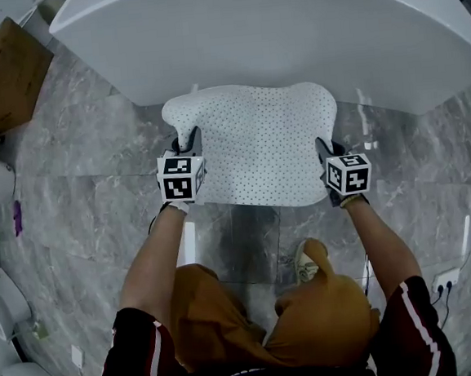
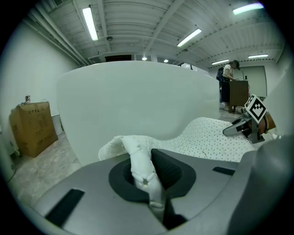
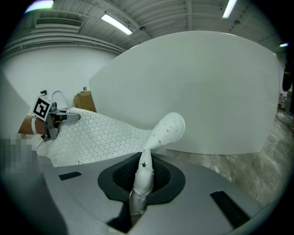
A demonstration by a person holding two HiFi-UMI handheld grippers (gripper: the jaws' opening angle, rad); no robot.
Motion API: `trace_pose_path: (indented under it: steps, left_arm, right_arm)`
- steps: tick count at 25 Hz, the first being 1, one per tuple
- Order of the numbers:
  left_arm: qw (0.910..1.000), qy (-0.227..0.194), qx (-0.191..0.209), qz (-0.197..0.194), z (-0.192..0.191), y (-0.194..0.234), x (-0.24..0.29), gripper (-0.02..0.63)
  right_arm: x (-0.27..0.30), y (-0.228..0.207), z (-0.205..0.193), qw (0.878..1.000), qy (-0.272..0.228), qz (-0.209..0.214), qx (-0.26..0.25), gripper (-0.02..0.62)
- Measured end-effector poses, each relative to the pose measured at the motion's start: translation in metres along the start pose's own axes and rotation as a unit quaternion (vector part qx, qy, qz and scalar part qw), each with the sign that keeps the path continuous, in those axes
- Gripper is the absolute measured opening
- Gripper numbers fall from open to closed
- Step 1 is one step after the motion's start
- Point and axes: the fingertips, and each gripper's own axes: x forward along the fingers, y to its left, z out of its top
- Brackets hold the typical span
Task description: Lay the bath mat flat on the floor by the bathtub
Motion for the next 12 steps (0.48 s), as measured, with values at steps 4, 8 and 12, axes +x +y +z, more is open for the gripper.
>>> trace_pose_path:
  steps: [4, 8, 12]
  left_arm:
    - [0.9997, 0.003, -0.018, 0.016, -0.003, 0.01, 0.012, 0.034]
    - [0.9991, 0.033, -0.018, 0.019, -0.027, 0.015, 0.03, 0.044]
    - [0.9956, 0.08, -0.02, 0.045, -0.045, 0.044, 0.039, 0.196]
  right_arm:
    - [0.023, -0.001, 0.011, 1.0, -0.008, 0.002, 0.005, 0.046]
    - [0.052, 0.004, -0.01, 1.0, -0.006, 0.003, 0.019, 0.046]
    - [0.085, 0.008, -0.038, 1.0, 0.014, -0.006, 0.027, 0.044]
